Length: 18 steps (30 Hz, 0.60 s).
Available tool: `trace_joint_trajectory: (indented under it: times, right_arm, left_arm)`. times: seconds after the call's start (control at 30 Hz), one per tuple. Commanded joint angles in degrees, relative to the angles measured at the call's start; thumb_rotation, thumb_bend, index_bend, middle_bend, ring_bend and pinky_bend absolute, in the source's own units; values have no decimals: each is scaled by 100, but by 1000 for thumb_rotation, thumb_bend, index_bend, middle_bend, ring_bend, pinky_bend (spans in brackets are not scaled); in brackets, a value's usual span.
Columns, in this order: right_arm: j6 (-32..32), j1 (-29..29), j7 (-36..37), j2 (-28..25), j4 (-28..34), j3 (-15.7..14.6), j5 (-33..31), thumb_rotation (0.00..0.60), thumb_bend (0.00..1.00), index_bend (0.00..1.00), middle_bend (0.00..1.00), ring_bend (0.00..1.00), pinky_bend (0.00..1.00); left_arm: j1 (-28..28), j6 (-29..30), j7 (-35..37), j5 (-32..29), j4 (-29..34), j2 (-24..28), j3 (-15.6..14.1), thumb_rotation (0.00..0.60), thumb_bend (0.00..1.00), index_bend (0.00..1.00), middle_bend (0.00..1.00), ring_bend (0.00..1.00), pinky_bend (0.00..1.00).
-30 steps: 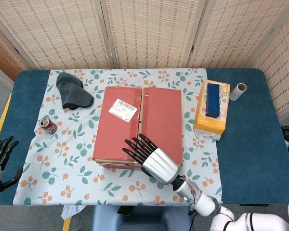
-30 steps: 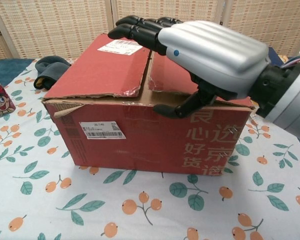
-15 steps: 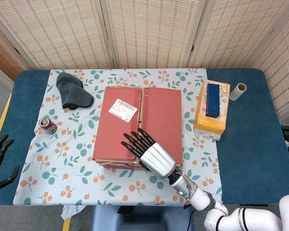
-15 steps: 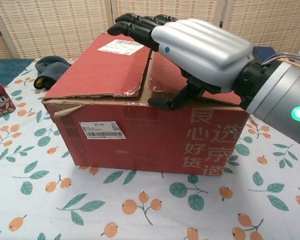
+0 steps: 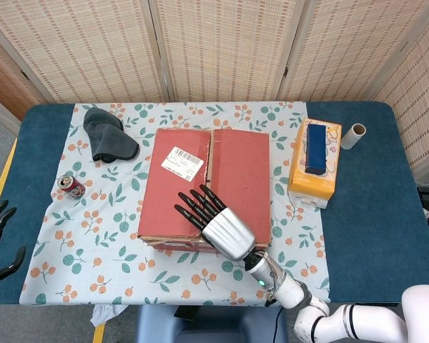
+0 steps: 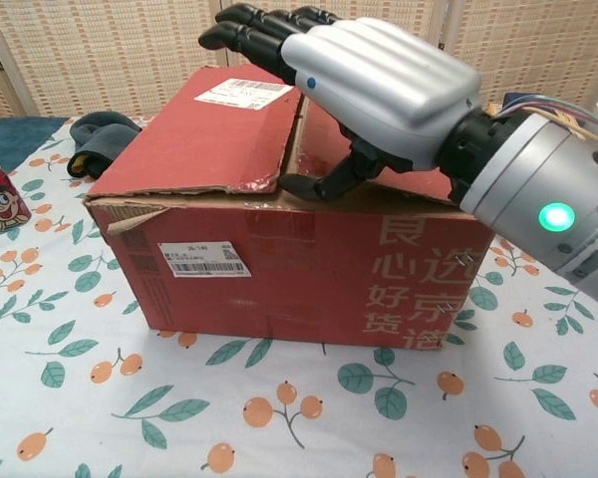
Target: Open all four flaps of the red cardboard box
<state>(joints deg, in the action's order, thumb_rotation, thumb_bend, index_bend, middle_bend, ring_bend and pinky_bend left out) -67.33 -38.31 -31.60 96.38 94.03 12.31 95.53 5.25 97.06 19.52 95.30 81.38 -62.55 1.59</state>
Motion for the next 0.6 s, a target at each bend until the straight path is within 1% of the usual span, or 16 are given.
trace_joint_trajectory:
  times: [0.03,0.2,0.33,0.47,0.6]
  right_arm:
    - [-46,-2,-80,-11,24,13,-27,600,335,0,0,0,0]
    - [-231,53,-170,-103,148,-8,16,600,336,0,0,0,0]
    - [-552,174,-166,-279,355,-44,208,600,336,0,0,0,0]
    - [-1029,448,-228,-589,711,-117,424,600,336,0,0,0,0]
    - [-1563,894,-605,-1027,1031,-226,554,600,335,0,0,0,0]
  left_arm:
    - [-10,17,13,-4,-3,4,6,600,499,0,0,0,0]
    - [-17,13,-2,-3,1,9,4,600,499,0,0,0,0]
    - [-21,1,-22,-23,8,6,12,600,499,0,0,0,0]
    - [-36,6,-36,-17,1,-8,2,600,498,0,0,0,0]
    - [-51,43,-64,-9,-16,-22,11,600,499,0,0,0,0]
